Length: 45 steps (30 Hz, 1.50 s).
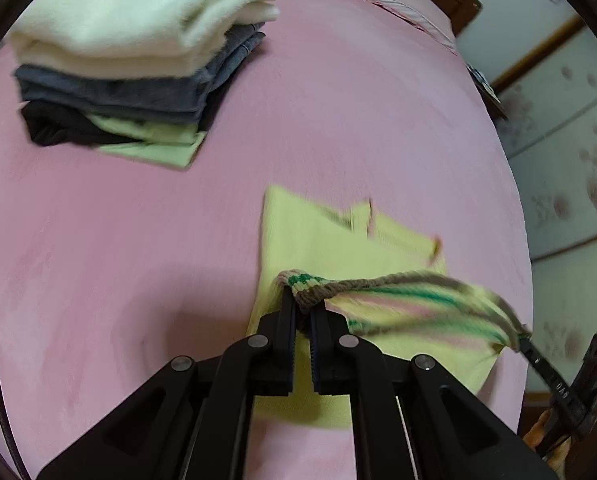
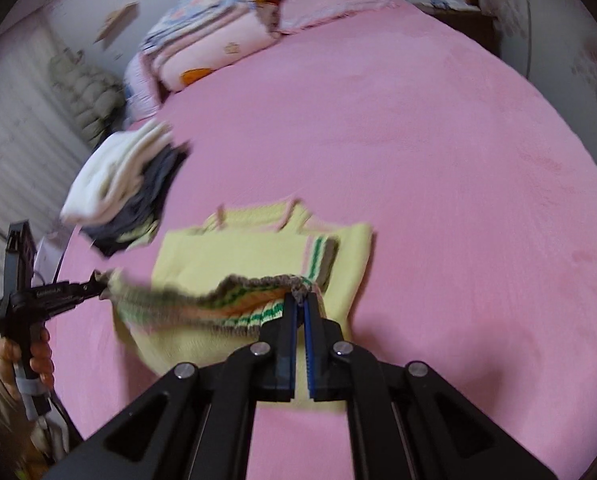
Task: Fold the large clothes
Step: 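Grasp the striped hem of the cardigan with both grippers, then fold the hem up over the cardigan toward the collar and release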
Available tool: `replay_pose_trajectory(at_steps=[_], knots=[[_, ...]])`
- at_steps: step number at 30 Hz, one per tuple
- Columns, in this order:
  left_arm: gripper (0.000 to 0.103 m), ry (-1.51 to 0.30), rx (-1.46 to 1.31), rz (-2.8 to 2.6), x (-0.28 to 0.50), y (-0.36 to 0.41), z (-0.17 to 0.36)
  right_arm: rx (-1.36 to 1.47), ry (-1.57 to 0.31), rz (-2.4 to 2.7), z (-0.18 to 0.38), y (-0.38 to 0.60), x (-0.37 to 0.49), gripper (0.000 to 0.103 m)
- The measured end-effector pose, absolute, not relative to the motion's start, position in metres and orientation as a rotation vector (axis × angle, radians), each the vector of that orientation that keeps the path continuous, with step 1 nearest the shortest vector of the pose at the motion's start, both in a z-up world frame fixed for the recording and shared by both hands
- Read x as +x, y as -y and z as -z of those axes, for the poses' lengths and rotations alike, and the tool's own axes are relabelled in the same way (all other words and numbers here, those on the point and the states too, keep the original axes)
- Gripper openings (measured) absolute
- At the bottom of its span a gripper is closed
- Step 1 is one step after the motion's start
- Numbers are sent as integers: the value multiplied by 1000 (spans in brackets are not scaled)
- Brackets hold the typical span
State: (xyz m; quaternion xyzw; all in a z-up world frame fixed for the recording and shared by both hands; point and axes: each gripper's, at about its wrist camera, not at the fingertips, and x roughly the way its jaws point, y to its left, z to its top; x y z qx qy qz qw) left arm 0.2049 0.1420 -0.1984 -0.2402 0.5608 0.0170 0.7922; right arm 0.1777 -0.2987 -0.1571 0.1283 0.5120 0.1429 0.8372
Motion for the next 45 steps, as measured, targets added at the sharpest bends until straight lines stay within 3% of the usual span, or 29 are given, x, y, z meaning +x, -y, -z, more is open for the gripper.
replay_pose_trajectory(at_steps=[4,6,8,10,13,18,25,26,27,28,31,38,45], knots=[[7,-1194,-527,-60,245,-146,240,341,-1135,-274,200,307,231,5],[17,-1205,-513,-86,253,-147,257,364,-1170,-253,222,310,248,7],[39,-1179,-539,-90,257,-154,267,401,-1163,-275,230,315,254,7],[46,-1155,-574,-73,255,-159,271,430,-1126,-309,229,318,252,14],[46,-1125,-621,-32,251,-165,273,388,-1086,-343,227,315,247,30],[46,-1088,-597,53,252,-161,269,302,-1065,-389,229,307,246,30],[44,-1067,-339,75,272,-120,265,145,-1078,-365,243,292,252,30],[32,-1075,-320,70,276,-116,266,141,-1074,-366,245,290,251,30],[27,-1076,-308,67,278,-113,265,137,-1072,-358,246,289,251,27],[21,-1077,-292,59,281,-110,264,136,-1067,-356,246,289,250,18],[15,-1066,-231,20,285,-100,256,110,-1051,-341,245,286,246,9],[13,-1049,-267,-50,285,-115,249,146,-959,-317,220,291,245,7],[18,-1107,-405,-84,296,-142,280,111,-1054,-252,268,289,264,7]])
